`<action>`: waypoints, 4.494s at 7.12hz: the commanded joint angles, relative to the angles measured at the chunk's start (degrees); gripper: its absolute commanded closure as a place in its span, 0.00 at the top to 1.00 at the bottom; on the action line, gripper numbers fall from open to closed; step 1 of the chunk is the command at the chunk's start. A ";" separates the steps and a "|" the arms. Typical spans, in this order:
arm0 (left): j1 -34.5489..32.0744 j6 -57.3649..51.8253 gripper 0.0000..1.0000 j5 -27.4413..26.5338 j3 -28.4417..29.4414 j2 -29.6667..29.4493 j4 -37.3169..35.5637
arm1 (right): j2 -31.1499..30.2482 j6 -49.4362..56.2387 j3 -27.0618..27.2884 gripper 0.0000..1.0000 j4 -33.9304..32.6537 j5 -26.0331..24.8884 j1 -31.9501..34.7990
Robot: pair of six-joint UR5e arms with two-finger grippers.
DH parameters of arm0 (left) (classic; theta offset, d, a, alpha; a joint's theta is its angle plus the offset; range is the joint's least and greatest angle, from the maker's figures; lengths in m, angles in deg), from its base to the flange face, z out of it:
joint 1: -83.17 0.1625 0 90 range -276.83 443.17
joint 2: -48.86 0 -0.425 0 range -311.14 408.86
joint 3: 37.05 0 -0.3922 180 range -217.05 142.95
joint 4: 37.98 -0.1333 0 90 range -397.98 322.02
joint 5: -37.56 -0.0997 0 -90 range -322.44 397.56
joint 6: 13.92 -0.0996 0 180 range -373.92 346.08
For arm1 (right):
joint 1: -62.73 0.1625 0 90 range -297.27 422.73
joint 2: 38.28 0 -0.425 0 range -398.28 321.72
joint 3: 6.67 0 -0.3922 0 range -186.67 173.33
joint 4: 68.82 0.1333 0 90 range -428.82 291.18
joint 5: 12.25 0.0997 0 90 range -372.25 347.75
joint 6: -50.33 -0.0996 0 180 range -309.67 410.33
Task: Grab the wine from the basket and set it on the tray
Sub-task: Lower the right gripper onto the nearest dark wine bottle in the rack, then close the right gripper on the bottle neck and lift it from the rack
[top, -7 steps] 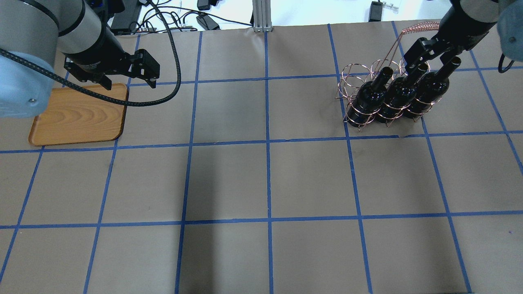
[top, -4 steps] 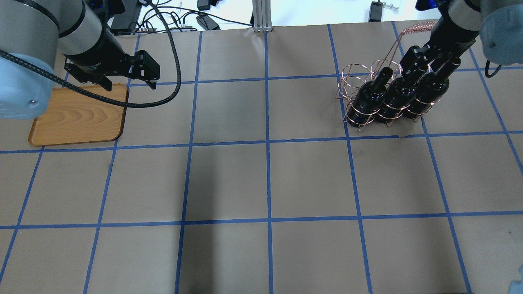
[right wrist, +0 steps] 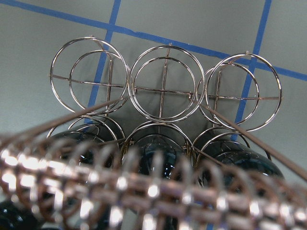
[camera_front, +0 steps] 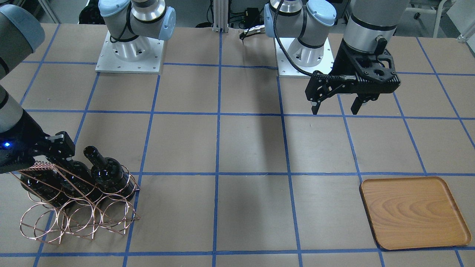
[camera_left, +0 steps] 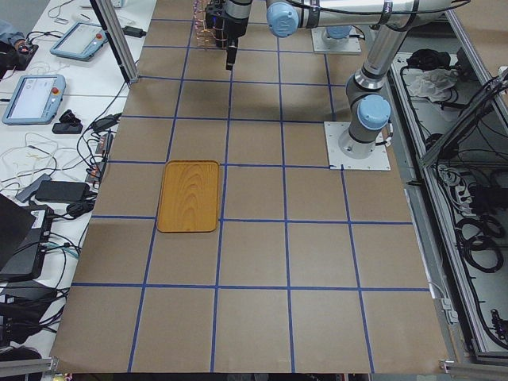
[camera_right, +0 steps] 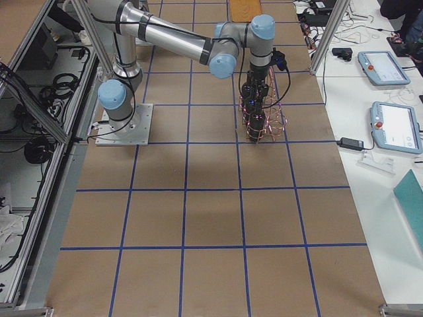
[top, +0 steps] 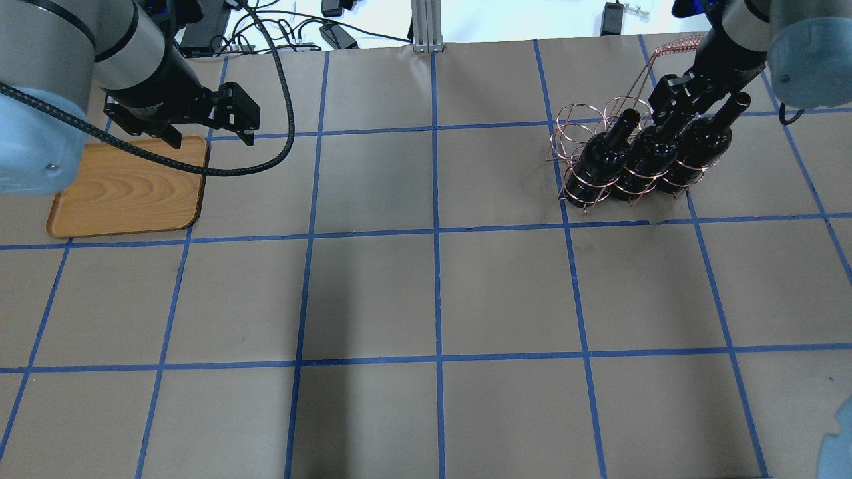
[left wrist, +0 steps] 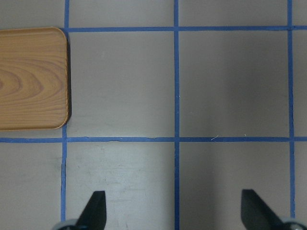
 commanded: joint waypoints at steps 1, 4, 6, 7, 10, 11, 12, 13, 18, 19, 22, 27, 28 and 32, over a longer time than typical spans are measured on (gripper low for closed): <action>0.09 -0.08 1.00 0.00 -0.03 0.11 -0.65 | 0.05 -0.11 0.03 0.76 1.64 -0.10 0.10; 0.00 -0.08 1.00 0.18 -0.12 -0.06 -1.18 | 0.05 0.06 0.03 0.55 2.97 -0.27 0.10; 0.00 -0.08 1.00 0.35 -0.29 -0.59 -1.26 | -0.04 0.06 -0.06 0.55 4.82 -1.06 0.10; 0.00 -0.08 1.00 0.35 -0.29 -0.59 -1.35 | -0.04 0.06 -0.06 0.55 4.82 -1.06 0.10; 0.00 0.01 1.00 0.35 -0.29 -0.59 -2.22 | 0.05 0.06 -0.59 0.49 4.03 -1.06 0.10; 0.00 0.10 1.00 0.35 -0.29 -0.50 -2.49 | 0.05 0.06 -0.68 0.51 3.85 -0.98 0.10; 0.00 0.10 1.00 0.27 -0.29 -0.42 -2.58 | 0.05 -0.02 -0.68 0.59 3.85 -0.89 0.10; 0.00 0.10 1.00 0.35 -0.29 -0.41 -2.58 | 0.31 -0.11 -0.59 0.61 3.76 -0.80 0.10; -0.09 0.80 1.00 0.35 -0.38 0.11 -1.97 | 0.31 0.15 -0.94 0.07 3.76 -0.54 0.10; -0.09 0.80 1.00 0.35 -0.38 0.03 -1.97 | 0.31 0.07 -0.94 0.04 3.76 -0.36 0.10; -0.09 0.80 1.00 0.27 -0.38 0.03 -1.97 | -0.21 -0.11 -1.11 0.00 3.94 -0.79 0.18; 0.00 0.71 1.00 -0.08 -0.38 0.38 -1.88 | -5.46 -1.60 -11.05 0.00 23.68 -3.09 2.29; 0.26 0.54 1.00 -0.26 -0.29 0.55 -1.97 | -7.66 -1.61 -11.40 0.00 27.28 -3.35 2.29; 0.53 0.10 1.00 -0.79 -0.29 0.82 -1.45 | -11.80 -5.97 -15.09 0.00 40.21 -4.23 3.69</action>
